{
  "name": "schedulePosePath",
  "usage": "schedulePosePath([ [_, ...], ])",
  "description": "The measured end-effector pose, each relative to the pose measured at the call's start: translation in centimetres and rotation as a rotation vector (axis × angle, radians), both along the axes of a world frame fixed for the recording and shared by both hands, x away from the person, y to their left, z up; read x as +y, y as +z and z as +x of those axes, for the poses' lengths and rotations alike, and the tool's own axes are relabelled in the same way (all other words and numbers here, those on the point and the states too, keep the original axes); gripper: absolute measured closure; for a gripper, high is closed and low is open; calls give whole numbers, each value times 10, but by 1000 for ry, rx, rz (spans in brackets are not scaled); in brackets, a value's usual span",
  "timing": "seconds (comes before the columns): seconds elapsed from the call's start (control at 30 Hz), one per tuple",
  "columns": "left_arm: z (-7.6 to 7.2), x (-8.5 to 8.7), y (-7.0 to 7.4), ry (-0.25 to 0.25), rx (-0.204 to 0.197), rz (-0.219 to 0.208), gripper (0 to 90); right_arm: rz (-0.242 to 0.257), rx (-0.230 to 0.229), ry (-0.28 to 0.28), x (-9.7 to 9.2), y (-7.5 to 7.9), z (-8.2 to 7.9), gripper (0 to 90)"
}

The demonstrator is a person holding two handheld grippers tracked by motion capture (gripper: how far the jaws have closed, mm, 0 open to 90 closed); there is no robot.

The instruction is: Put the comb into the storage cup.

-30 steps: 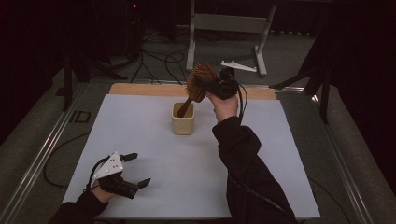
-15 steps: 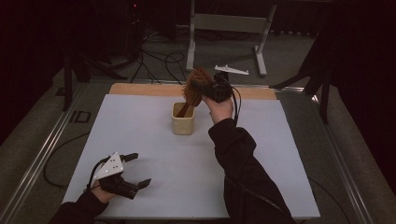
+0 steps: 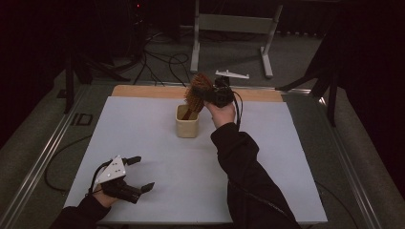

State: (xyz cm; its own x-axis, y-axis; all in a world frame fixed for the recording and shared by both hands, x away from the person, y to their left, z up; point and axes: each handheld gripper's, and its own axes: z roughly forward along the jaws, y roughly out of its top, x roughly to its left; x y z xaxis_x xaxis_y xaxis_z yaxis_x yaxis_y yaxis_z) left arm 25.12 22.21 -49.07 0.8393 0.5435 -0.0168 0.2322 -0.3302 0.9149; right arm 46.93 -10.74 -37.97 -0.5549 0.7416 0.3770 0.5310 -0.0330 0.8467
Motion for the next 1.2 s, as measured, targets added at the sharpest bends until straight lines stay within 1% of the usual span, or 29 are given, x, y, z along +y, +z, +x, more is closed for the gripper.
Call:
schedulePosePath([
  [0.27,0,0,0,5,-2,0,0,5,24,6,1,-8,3,514],
  [0.57,1,0,-1,1,4,3,0,-2,35,12,3,-15,4,512],
  [0.83,1,0,-2,2,4,6,0,12,43,19,0,-17,6,506],
  [0.93,1,0,-2,3,6,3,0,14,50,33,-2,-18,7,501],
  [1.07,0,-1,-2,0,7,4,0,17,62,36,-5,-19,8,490],
  [1.2,0,-1,-2,0,6,5,0,13,61,38,-4,-19,9,481],
])
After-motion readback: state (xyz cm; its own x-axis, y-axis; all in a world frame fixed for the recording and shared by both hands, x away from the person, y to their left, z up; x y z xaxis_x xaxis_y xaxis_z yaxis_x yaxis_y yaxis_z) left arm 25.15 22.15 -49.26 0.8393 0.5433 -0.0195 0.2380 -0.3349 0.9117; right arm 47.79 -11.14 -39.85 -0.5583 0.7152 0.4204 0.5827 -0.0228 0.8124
